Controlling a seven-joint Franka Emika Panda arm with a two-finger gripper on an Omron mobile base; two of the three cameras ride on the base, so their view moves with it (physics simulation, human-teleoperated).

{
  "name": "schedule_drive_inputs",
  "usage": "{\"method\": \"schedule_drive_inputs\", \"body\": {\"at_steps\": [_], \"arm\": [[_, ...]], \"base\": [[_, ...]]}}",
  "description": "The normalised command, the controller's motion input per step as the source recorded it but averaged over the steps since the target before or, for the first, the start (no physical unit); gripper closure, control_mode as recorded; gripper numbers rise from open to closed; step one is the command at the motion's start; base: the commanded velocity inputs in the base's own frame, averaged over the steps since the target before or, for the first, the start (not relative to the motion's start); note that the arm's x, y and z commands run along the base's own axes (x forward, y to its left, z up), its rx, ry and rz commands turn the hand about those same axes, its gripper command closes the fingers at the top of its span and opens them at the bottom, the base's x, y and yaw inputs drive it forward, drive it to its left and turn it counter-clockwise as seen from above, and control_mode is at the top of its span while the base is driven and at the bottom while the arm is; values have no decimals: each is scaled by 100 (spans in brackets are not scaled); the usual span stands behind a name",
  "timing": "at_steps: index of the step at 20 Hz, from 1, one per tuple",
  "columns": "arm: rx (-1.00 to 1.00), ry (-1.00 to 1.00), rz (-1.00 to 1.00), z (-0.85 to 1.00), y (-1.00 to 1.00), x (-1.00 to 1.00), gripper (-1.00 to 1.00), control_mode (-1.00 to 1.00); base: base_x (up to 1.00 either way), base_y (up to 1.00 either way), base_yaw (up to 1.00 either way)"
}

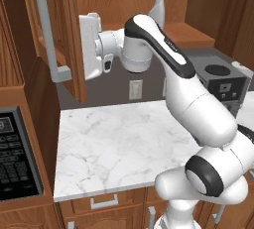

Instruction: Open the cabinet. Pick the spray and place it next to the sink. Then close the cabinet.

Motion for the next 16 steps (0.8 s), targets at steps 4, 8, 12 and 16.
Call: {"method": "schedule_drive_inputs", "body": {"at_steps": [4,8,12,16], "arm": [[-3,-4,3,0,-52,27,-100,-100],[-6,-11,2,5,-58,8,-100,-100],[-8,-18,0,13,-57,0,-100,-100],[-14,-30,0,18,-51,-2,-100,-100]], "base": [[0,0,0],[0,0,0],[0,0,0],[0,0,0]]}}
